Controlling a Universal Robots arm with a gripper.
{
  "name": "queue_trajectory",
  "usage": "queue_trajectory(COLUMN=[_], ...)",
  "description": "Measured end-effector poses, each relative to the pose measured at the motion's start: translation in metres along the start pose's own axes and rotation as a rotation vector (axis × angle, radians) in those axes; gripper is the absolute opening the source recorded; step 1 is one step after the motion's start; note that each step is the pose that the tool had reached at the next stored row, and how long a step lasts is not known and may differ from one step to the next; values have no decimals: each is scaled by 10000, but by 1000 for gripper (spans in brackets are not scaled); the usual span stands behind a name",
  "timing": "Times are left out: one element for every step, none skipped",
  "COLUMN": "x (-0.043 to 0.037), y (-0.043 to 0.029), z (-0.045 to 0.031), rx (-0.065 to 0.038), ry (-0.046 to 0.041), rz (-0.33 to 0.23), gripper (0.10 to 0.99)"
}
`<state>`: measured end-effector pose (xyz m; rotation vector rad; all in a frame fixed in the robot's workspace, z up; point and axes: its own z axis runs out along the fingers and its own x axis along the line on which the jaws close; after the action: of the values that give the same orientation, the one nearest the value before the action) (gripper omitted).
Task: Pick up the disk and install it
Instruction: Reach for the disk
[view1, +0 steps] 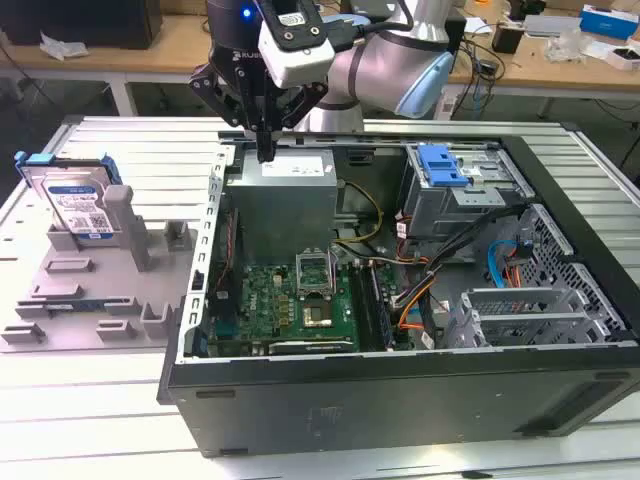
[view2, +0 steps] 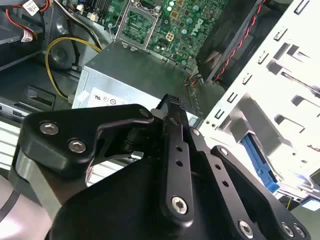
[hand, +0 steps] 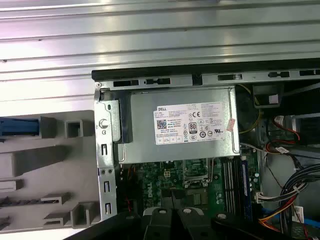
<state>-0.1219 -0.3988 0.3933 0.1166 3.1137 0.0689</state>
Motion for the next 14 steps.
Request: queue_trajectory(x=[0, 0, 0, 0, 0, 0, 0, 1, 22, 73, 128, 187, 218, 256], y=[0, 0, 0, 0, 0, 0, 0, 0, 11, 38, 67, 97, 113, 129], z=[0, 0, 0, 0, 0, 0, 0, 0, 1, 2, 5, 8, 9, 11], rx=[1, 1, 1, 0, 1, 0, 0, 1, 0, 1, 1, 1, 0, -1], ry=[0, 0, 0, 0, 0, 0, 0, 0, 0, 1, 0, 1, 1, 0], rz=[0, -1, 0, 0, 0, 0, 0, -1, 2, 3, 0, 3, 1, 1], gripper=[106, 106, 106, 106, 106, 106, 106, 106, 106, 106, 106, 106, 106, 106])
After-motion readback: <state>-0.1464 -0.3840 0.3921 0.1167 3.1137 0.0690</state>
